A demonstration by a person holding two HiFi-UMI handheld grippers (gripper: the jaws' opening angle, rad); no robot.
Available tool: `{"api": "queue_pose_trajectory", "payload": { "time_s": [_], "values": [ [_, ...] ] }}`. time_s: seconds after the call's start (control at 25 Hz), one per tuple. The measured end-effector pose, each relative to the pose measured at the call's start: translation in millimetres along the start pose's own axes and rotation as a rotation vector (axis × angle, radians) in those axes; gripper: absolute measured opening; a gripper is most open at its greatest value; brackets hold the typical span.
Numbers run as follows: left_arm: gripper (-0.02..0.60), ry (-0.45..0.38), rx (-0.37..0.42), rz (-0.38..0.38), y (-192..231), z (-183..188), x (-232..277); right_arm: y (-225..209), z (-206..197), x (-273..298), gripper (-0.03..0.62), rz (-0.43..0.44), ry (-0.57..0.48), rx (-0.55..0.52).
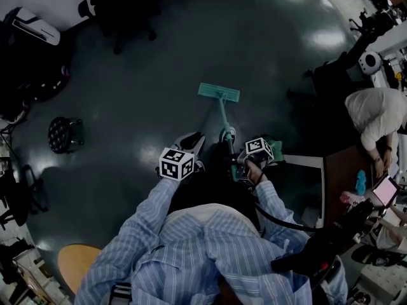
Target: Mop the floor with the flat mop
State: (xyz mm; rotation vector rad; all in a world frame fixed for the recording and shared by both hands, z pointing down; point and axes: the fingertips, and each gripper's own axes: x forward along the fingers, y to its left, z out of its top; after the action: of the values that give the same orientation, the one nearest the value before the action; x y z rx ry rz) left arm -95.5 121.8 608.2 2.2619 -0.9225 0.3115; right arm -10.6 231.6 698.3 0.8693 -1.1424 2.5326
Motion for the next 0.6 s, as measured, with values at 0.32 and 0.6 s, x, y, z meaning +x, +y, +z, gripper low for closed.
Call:
{"api": "queue_pose_trajectory", "payload": {
  "time_s": [0.32,0.6],
  "values": [
    [0.069,-0.007,-0.009,0.029,15.3,37.9,40.4,35.8,69.2,-21.4,0.046,-0.030,-0.003,-0.010],
    [0.069,0.000,-0.020,0.044,23.2,81.8,101.4,76.3,136.8,-46.1,0.046,-0.042,0.031,-0.035]
  ]
}}
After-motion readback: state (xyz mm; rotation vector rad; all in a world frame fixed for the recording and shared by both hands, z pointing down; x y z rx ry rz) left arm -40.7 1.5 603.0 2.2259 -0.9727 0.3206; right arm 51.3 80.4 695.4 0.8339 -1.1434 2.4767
